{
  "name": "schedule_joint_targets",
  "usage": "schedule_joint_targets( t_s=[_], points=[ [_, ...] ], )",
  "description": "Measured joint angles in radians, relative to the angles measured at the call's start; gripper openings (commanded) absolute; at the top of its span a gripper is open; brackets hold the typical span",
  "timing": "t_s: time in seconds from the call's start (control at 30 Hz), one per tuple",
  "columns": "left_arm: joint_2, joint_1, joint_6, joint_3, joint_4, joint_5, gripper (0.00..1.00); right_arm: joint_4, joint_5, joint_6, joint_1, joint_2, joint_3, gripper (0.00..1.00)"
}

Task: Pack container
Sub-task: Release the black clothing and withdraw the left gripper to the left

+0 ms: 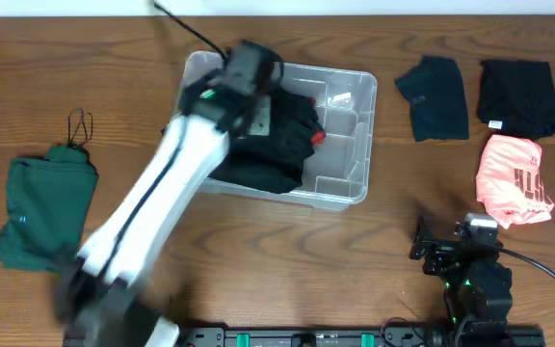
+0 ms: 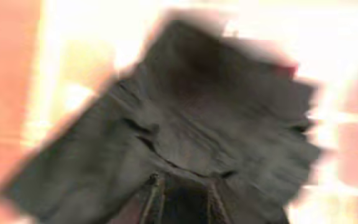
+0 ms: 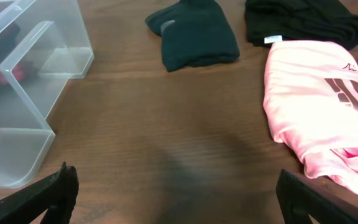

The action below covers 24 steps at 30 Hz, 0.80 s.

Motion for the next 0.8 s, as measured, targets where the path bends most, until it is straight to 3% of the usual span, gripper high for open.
schedule_joint_targets(
  t_s=[0.13,0.2,0.27,0.4,0.63,0.8],
  points=[
    [-0.230,0.033,0.062,0.018,-0.059,-0.003,0.27,0.000,0.000,0.000,0.000,0.000,0.000,0.99],
    [-0.301,0.060,0.087,0.020,-0.100,-0.007,0.33,0.000,0.000,0.000,0.000,0.000,0.000,0.99],
    [-0.344,0.087,0.114,0.020,-0.136,-0.010,0.42,0.000,0.000,0.000,0.000,0.000,0.000,0.99],
    [-0.395,0.164,0.151,0.018,-0.146,0.007,0.71,0.000,0.000,0.000,0.000,0.000,0.000,0.99],
    [-0.420,0.327,0.208,0.017,-0.144,0.157,0.75,0.038,-0.015,0.020,0.000,0.000,0.000,0.99],
    [-0.379,0.435,0.254,0.015,-0.122,0.292,0.75,0.051,-0.190,0.178,0.000,0.000,-0.002,0.99]
  ],
)
